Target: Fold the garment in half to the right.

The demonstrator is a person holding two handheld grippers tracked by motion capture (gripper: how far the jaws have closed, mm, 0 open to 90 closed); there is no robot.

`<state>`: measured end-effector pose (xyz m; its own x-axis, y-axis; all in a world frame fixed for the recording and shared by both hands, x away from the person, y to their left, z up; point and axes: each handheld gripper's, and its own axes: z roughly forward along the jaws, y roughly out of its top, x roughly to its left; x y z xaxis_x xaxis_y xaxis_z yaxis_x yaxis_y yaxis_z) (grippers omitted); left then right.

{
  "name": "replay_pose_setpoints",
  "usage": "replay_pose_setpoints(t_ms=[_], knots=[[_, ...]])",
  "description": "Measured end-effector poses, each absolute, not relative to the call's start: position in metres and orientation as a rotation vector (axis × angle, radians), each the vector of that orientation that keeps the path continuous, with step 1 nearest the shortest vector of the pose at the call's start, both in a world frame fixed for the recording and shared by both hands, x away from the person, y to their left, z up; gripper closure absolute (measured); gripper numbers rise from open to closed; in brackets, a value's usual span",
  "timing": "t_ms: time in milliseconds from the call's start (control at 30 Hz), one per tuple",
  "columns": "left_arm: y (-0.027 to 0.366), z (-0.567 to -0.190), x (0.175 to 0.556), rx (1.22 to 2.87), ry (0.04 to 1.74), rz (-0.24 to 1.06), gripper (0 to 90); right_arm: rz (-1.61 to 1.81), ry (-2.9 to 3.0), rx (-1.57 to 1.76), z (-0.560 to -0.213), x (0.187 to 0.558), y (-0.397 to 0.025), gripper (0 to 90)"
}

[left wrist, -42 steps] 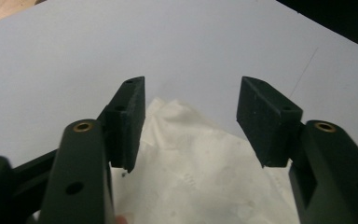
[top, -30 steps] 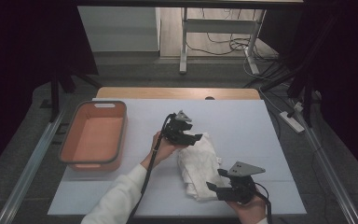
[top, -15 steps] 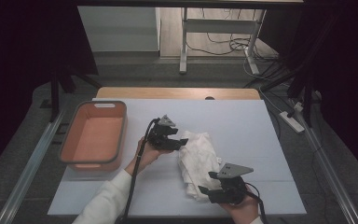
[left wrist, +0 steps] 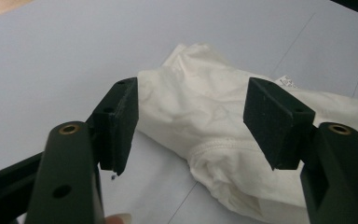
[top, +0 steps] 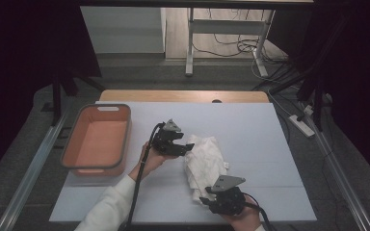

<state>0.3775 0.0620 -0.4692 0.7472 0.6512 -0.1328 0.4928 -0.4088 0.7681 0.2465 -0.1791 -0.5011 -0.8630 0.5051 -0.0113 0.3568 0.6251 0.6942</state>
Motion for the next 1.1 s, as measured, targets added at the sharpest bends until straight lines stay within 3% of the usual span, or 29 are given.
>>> replay_pose_setpoints(t_ms=[167, 267, 800, 967, 1033, 1100], knots=[[0.062, -0.469, 0.378, 2.087, 0.861, 0.228, 36.0, 1.05, 2.664, 0.763, -0.504, 0.254, -0.179, 73.9], [0.061, -0.469, 0.377, 2.08, 0.856, 0.226, 35.8, 1.082, 2.646, 0.756, -0.499, 0.253, -0.179, 86.9], [0.063, -0.469, 0.379, 2.071, 0.87, 0.233, 35.8, 1.245, 2.622, 0.685, -0.479, 0.243, -0.175, 88.1], [0.061, -0.47, 0.379, 2.08, 0.863, 0.228, 35.7, 1.2, 2.671, 0.688, -0.491, 0.245, -0.168, 87.6], [0.061, -0.47, 0.378, 2.081, 0.864, 0.228, 35.6, 1.169, 2.684, 0.707, -0.496, 0.247, -0.168, 82.3], [0.06, -0.47, 0.378, 2.083, 0.863, 0.229, 35.6, 1.158, 2.671, 0.722, -0.498, 0.248, -0.169, 68.5]])
